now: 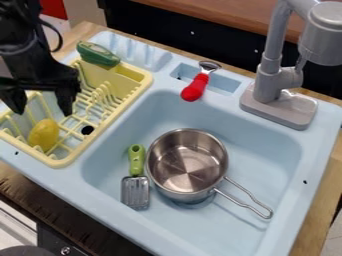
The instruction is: Remove the lemon from the silver pan and place it in the yellow colander
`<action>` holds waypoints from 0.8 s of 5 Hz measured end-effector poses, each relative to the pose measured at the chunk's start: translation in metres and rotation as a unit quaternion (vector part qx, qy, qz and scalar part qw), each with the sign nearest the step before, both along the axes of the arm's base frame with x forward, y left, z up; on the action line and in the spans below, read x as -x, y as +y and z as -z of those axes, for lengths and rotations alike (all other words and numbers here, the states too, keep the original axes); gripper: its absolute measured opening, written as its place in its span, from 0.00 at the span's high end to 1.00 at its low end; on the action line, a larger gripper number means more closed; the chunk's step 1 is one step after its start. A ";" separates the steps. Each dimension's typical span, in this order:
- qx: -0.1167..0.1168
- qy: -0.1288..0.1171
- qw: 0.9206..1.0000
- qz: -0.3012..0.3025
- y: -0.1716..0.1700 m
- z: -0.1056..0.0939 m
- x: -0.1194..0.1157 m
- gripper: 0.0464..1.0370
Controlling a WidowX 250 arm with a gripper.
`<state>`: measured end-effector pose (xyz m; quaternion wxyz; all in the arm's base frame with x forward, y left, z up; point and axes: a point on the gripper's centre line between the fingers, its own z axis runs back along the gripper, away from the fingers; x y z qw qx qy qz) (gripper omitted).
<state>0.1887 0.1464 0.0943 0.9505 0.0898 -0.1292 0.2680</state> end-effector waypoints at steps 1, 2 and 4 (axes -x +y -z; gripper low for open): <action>-0.005 -0.017 1.000 -0.010 -0.003 -0.012 -0.002 0.04; -0.033 -0.021 0.999 0.012 -0.018 -0.017 -0.009 0.04; -0.031 -0.018 0.996 0.080 -0.056 -0.014 -0.016 0.04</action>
